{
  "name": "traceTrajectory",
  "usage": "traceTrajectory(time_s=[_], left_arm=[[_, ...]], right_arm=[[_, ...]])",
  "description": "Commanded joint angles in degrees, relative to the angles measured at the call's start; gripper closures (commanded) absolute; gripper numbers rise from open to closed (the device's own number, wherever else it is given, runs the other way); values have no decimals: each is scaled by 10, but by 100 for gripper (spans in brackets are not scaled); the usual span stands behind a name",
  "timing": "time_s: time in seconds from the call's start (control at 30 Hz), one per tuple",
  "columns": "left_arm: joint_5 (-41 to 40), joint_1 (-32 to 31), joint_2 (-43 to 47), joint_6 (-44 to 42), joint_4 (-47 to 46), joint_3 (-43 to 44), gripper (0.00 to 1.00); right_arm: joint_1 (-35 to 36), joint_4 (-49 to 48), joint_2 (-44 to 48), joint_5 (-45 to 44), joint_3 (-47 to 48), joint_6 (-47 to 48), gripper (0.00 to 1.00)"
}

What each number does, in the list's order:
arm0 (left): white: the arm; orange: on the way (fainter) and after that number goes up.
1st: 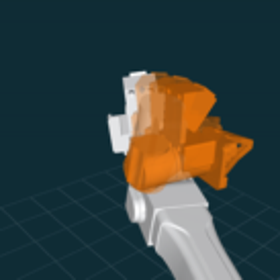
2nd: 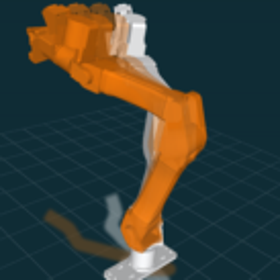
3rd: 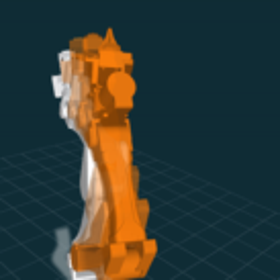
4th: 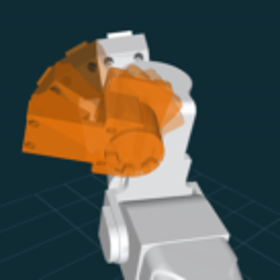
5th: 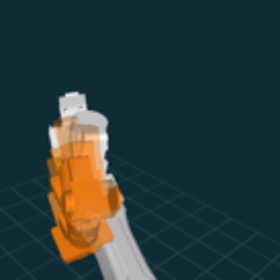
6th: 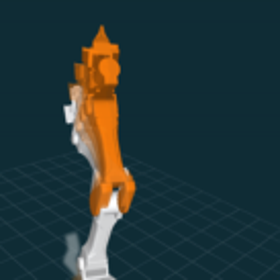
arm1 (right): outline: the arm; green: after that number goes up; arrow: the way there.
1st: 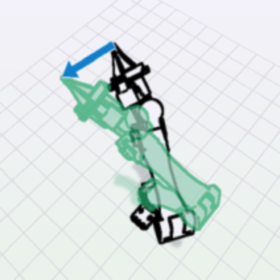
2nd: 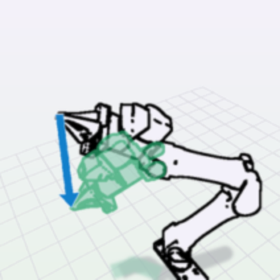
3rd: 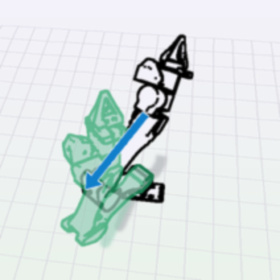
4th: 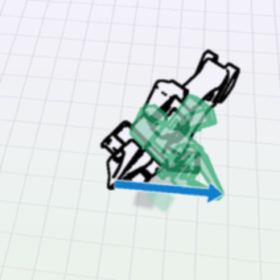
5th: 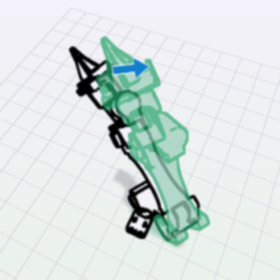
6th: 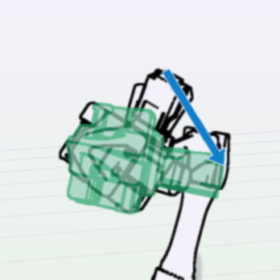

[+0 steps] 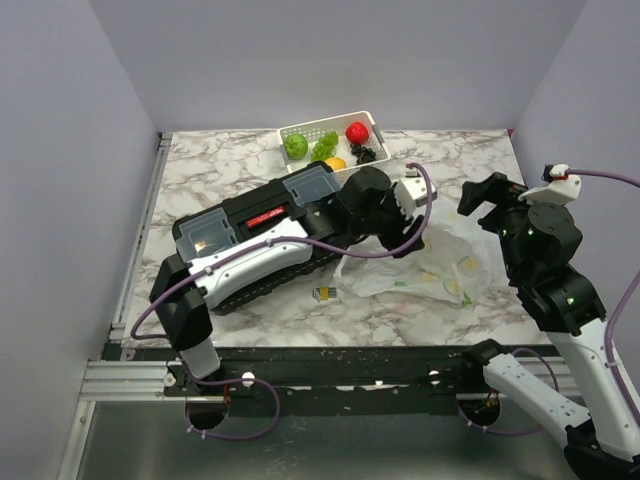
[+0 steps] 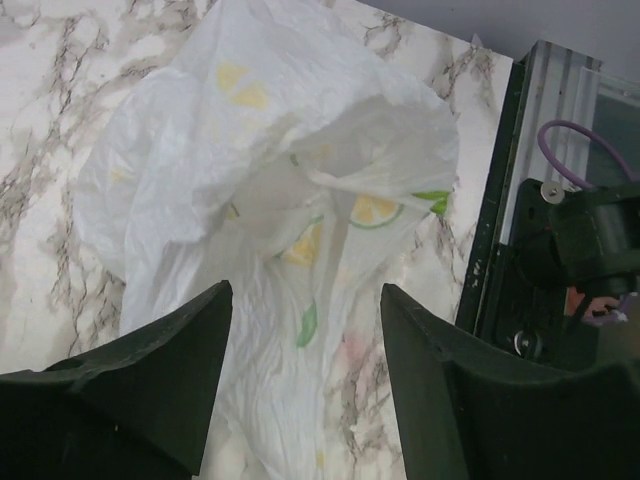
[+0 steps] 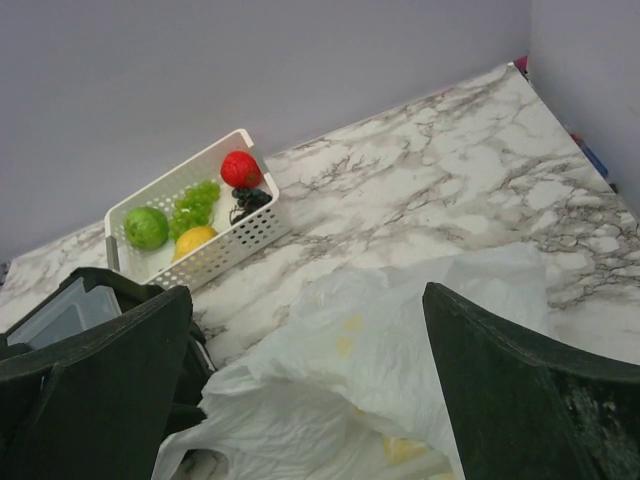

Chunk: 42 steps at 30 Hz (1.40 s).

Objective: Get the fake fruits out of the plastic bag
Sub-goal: Move the plastic bag to the center of the board, then reset both arms

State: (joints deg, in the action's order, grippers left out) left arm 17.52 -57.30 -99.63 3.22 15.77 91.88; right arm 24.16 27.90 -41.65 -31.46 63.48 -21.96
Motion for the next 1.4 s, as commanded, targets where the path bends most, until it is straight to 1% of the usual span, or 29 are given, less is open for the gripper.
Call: traceTrajectory(time_s=[0.0,0.13,0.33,0.5,0.57,0.7,0.9,1.13,1.37], left_arm=[[-4,3,119,18,-12,-57,38],[-43,6,216,13,-18,-135,35],[-156,26,391,14,-19,-257,31],[-278,36,538,-11,-29,-319,26],[-313,38,599,-29,-39,-335,22],[-360,39,690,-73,-59,-353,17],[-398,39,771,-133,-58,-348,8],[-431,39,817,-186,-39,-327,6],[-435,39,841,-208,-20,-304,6]], right_arm=[[0,17,7,24,-7,-11,0],[0,22,10,35,-14,-8,0],[0,28,31,43,-30,2,0],[0,15,62,50,-38,24,0],[-1,12,75,49,-36,34,0],[0,5,102,41,-28,54,0],[0,6,137,38,-3,83,0],[-1,16,162,-9,14,102,0],[0,17,179,-35,29,122,0]])
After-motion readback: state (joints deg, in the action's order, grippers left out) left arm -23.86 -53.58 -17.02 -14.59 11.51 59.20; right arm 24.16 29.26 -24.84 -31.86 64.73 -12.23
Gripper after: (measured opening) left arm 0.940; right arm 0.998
